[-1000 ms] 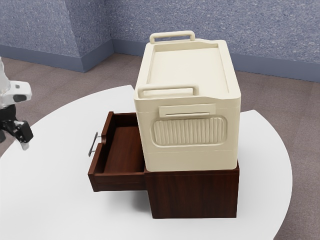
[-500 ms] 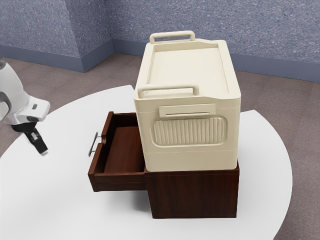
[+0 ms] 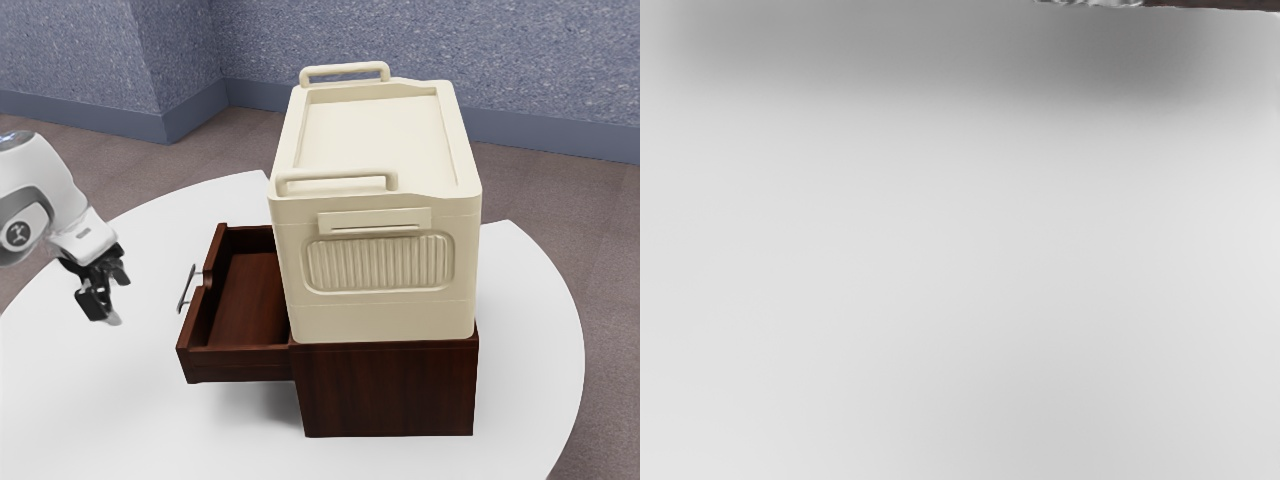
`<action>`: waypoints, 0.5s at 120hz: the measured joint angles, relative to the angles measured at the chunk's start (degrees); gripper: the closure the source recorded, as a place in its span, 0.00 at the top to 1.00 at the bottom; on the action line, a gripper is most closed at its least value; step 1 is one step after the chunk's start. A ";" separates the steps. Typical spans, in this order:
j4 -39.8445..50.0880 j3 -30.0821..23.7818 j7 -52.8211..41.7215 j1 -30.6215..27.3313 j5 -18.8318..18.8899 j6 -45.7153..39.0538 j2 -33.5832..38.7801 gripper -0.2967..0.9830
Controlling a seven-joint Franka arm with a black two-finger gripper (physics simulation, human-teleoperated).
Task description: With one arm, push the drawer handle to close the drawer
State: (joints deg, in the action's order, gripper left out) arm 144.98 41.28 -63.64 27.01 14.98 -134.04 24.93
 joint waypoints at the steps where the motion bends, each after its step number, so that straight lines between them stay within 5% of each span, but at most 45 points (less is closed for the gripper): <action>1: 0.00 0.00 -0.57 0.13 -0.11 0.01 0.04 0.75; 32: 0.05 1.42 -14.41 2.20 -2.43 -0.01 0.90 0.75; 60: 0.06 1.74 -17.20 1.82 -3.53 -1.52 0.74 0.75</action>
State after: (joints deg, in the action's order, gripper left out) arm 145.04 43.03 -80.83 28.83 11.45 -135.56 25.67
